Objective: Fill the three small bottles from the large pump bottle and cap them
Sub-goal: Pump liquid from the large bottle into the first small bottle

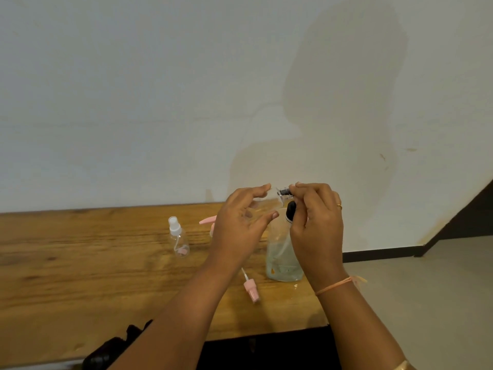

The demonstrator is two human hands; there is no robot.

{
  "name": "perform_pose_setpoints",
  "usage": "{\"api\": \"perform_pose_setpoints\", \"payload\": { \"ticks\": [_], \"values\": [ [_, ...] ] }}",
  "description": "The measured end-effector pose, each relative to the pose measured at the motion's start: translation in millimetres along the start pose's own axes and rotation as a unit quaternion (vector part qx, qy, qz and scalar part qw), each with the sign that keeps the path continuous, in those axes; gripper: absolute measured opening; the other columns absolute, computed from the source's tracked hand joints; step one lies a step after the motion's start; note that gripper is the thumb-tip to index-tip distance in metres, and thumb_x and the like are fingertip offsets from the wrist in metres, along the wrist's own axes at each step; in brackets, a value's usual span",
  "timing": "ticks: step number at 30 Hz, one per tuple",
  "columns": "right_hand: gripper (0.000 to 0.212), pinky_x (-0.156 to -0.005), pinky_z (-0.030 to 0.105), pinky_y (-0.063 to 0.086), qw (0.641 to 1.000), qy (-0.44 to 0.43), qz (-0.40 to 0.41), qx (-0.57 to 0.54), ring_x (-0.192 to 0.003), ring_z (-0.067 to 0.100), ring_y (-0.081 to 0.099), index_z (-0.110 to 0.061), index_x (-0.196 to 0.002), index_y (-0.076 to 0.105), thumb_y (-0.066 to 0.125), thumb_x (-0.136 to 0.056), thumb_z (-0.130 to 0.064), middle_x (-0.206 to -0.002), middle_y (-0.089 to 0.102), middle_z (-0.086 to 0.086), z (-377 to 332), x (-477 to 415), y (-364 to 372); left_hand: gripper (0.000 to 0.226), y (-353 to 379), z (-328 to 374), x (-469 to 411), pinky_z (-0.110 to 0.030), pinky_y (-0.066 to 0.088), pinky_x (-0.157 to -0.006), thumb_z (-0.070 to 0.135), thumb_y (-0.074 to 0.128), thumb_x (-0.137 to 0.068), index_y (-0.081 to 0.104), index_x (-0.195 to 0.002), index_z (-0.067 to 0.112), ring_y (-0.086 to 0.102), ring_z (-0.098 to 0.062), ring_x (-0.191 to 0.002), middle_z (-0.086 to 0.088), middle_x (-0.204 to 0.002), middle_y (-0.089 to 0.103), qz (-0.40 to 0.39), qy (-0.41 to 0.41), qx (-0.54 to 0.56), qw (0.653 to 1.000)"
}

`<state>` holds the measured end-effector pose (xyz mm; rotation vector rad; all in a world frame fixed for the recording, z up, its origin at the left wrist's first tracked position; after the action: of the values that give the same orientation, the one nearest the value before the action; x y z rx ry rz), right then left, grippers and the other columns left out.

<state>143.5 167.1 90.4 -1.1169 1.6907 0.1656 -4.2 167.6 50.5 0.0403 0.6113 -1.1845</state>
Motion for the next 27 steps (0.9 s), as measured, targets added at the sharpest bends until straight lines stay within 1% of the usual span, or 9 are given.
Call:
{"api": "perform_pose_setpoints", "payload": {
  "ticks": [4,6,10,13,15,20,23,25,27],
  "values": [
    [0.021,-0.082,0.004,0.031,1.0,0.017,0.005,-0.02,-0.087,0.028,0.057,-0.001,-0.094,0.067,0.052,-0.081,0.005,-0.094,0.062,0.011,6.0,1.6,2.1,0.054,1.4,-1.7,-0.6,-0.008,0.046,-0.075,0.021,0.078,-0.075,0.049,-0.106,0.054,0.053,0.008,-0.097,0.025,-0.103,0.055,-0.004,-0.002,-0.007,1.0],
    [0.021,-0.08,0.009,0.034,1.0,0.022,0.012,-0.018,-0.088,0.027,0.055,-0.001,-0.094,0.066,0.051,-0.081,0.006,-0.094,0.061,0.012,9.3,5.7,2.3,0.053,6.4,-4.2,-1.7,-0.01,0.047,-0.076,0.021,0.078,-0.074,0.051,-0.107,0.052,0.054,0.007,-0.095,0.023,-0.103,0.054,-0.024,-0.009,-0.019,1.0],
    [0.021,-0.076,0.021,0.041,1.0,0.02,0.002,-0.01,-0.088,0.028,0.054,-0.001,-0.094,0.065,0.049,-0.083,0.006,-0.094,0.06,0.012,15.0,8.9,5.8,0.049,12.3,-0.1,-1.1,-0.028,0.05,-0.082,0.021,0.077,-0.076,0.059,-0.12,0.035,0.055,-0.007,-0.098,0.012,-0.105,0.056,-0.039,-0.004,-0.078,0.996],
    [0.022,-0.077,0.025,0.043,0.999,0.031,0.004,-0.015,-0.089,0.027,0.055,-0.002,-0.095,0.065,0.049,-0.083,0.006,-0.095,0.06,0.011,13.5,11.0,5.6,0.05,10.1,0.3,1.8,-0.032,0.052,-0.083,0.021,0.076,-0.077,0.056,-0.12,0.039,0.055,-0.009,-0.099,0.012,-0.105,0.055,-0.028,-0.003,-0.073,0.997],
    [0.023,-0.078,0.02,0.041,0.999,0.044,0.01,-0.025,-0.091,0.026,0.055,-0.002,-0.095,0.065,0.049,-0.082,0.006,-0.097,0.06,0.01,10.6,11.8,1.6,0.052,8.5,6.3,4.8,-0.032,0.051,-0.082,0.023,0.075,-0.078,0.052,-0.118,0.045,0.055,-0.011,-0.099,0.011,-0.104,0.056,-0.019,0.025,-0.077,0.997],
    [0.022,-0.081,0.002,0.032,0.998,0.057,0.01,-0.028,-0.088,0.019,0.051,-0.002,-0.091,0.066,0.049,-0.08,0.004,-0.094,0.06,0.009,9.3,3.7,-6.2,0.05,6.5,14.5,8.9,-0.033,0.049,-0.084,0.024,0.073,-0.08,0.051,-0.122,0.041,0.054,-0.015,-0.099,0.013,-0.103,0.053,0.0,0.062,-0.093,0.994],
    [0.022,-0.081,0.001,0.033,0.998,0.056,0.01,-0.033,-0.088,0.021,0.053,-0.002,-0.092,0.067,0.049,-0.081,0.002,-0.095,0.061,0.01,10.5,3.4,-3.7,0.05,8.2,8.5,8.1,-0.022,0.048,-0.083,0.025,0.073,-0.08,0.05,-0.12,0.044,0.055,-0.013,-0.1,0.012,-0.106,0.056,-0.001,0.046,-0.067,0.997],
    [0.021,-0.078,0.009,0.037,0.998,0.051,0.013,-0.031,-0.088,0.025,0.055,-0.001,-0.092,0.067,0.048,-0.083,0.001,-0.094,0.061,0.011,11.8,5.7,0.2,0.051,11.2,1.0,6.9,-0.008,0.044,-0.076,0.023,0.075,-0.078,0.05,-0.117,0.044,0.055,-0.008,-0.099,0.017,-0.105,0.055,-0.01,0.017,-0.043,0.999],
    [0.02,-0.075,0.019,0.041,0.999,0.04,0.009,-0.013,-0.087,0.028,0.055,0.0,-0.092,0.066,0.048,-0.084,0.001,-0.093,0.061,0.012,13.4,8.5,4.4,0.051,14.3,-3.5,5.4,-0.004,0.042,-0.073,0.021,0.076,-0.077,0.05,-0.115,0.045,0.055,-0.004,-0.099,0.023,-0.103,0.052,-0.023,-0.006,-0.035,0.999]
  ]
}}
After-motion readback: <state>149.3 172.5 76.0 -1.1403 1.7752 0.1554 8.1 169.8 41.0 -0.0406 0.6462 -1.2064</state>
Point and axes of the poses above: each hand's wrist, its own x-axis away from the middle knuckle, its own y-axis out of the palm, z = x × y, the point moved 10 cm from there along -x, towards the middle knuckle
